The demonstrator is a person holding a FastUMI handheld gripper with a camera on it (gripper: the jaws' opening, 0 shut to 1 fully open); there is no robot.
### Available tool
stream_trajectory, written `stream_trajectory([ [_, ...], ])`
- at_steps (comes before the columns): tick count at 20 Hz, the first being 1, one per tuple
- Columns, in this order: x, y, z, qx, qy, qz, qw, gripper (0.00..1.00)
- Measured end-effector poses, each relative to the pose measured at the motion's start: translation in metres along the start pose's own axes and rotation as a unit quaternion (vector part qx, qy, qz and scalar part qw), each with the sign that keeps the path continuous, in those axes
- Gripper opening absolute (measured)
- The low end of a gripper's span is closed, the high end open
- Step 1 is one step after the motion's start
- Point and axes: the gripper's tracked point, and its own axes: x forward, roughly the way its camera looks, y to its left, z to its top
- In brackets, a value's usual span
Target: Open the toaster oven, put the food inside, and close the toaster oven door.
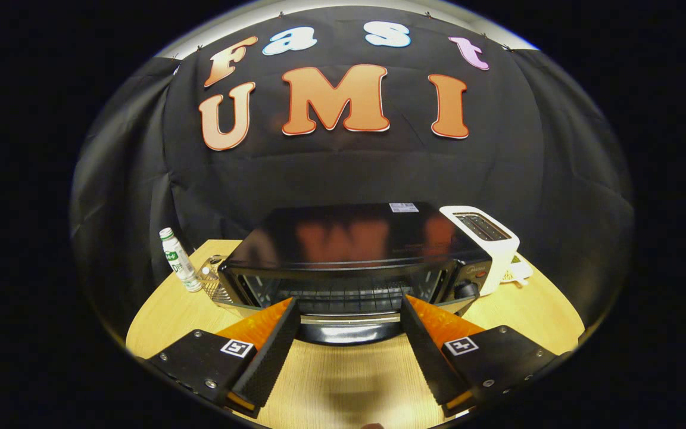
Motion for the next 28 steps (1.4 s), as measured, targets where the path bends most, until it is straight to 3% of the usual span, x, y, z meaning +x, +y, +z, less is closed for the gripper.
stream_trajectory([
  [12, -0.047, -0.016, -0.112, -0.002, 0.068, -0.005, 0.998, 0.99],
  [18, -0.043, -0.023, -0.164, 0.050, 0.117, -0.010, 0.992, 0.99],
  [26, -0.050, -0.030, -0.191, 0.032, 0.150, -0.002, 0.988, 0.98],
  [28, -0.061, -0.041, -0.170, 0.041, 0.132, 0.001, 0.990, 0.99],
])
